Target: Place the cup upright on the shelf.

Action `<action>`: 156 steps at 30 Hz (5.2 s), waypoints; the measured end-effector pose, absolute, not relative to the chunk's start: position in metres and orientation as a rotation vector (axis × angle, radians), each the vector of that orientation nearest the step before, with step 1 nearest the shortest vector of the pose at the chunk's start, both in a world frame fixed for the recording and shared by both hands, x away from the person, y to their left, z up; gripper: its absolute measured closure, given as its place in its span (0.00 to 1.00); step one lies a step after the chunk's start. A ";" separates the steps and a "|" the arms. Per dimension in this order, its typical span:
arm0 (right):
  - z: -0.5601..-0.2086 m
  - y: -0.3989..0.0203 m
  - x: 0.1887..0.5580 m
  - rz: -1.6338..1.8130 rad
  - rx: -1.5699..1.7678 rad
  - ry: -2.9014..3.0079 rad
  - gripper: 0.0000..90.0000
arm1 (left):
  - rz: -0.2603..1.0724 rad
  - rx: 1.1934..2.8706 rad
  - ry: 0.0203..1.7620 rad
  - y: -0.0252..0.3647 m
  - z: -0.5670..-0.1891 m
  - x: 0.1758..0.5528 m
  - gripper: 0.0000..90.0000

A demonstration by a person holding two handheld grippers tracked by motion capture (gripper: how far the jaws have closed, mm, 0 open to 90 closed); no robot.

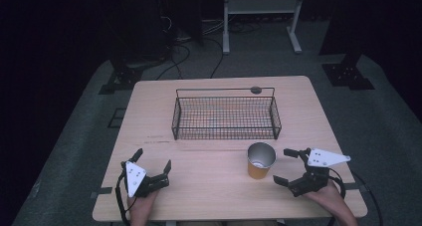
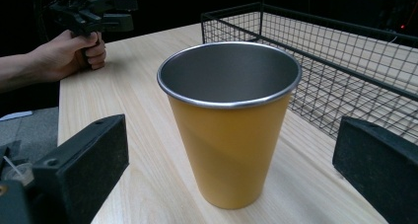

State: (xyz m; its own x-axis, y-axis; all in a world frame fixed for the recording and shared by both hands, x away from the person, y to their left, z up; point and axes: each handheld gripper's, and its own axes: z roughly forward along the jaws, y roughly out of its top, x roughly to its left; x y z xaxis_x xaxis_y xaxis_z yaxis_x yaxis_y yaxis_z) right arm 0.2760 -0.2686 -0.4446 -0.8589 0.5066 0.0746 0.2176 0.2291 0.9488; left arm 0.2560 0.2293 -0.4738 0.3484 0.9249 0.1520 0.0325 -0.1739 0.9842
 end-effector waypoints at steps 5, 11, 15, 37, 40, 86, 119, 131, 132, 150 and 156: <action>-0.447 -0.261 0.280 1.664 0.686 2.271 0.00 | 1.029 1.522 0.902 0.229 -0.474 0.256 0.00; -0.452 -0.253 0.288 1.679 0.714 2.272 0.00 | 1.029 1.522 0.902 0.229 -0.474 0.256 0.00; -0.454 -0.245 0.293 1.669 0.712 2.289 0.00 | 1.027 1.526 0.903 0.229 -0.474 0.256 0.00; -0.458 -0.222 0.305 1.663 0.731 2.293 0.00 | 1.032 1.527 0.901 0.229 -0.474 0.256 0.00; -0.458 -0.220 0.306 1.658 0.735 2.299 0.00 | 1.029 1.530 0.902 0.228 -0.474 0.256 0.00; -0.405 -0.210 0.347 1.689 0.708 2.383 0.13 | 1.024 1.525 0.904 0.230 -0.474 0.256 0.00; -0.350 -0.181 0.426 1.752 0.687 2.361 0.13 | 1.016 1.524 0.906 0.230 -0.474 0.256 0.00; -0.350 -0.174 0.455 1.736 0.707 2.383 0.12 | 1.014 1.524 0.906 0.230 -0.474 0.257 0.00; -0.350 -0.172 0.458 1.726 0.702 2.387 0.12 | 1.014 1.523 0.906 0.230 -0.474 0.257 0.00; -0.350 -0.159 0.494 1.732 0.730 2.413 0.13 | 1.011 1.520 0.908 0.231 -0.474 0.256 0.00; -0.356 -0.156 0.503 1.731 0.742 2.426 0.13 | 1.010 1.520 0.907 0.231 -0.474 0.256 0.00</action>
State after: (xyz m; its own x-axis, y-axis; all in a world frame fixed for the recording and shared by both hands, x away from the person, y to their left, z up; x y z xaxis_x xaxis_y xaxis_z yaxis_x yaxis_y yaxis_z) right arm 0.5032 -0.1558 -0.3562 -0.8811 0.4205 0.2164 0.3414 0.2489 0.9064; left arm 0.2561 0.2311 -0.4736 0.3565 0.9239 0.1394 0.0388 -0.1637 0.9858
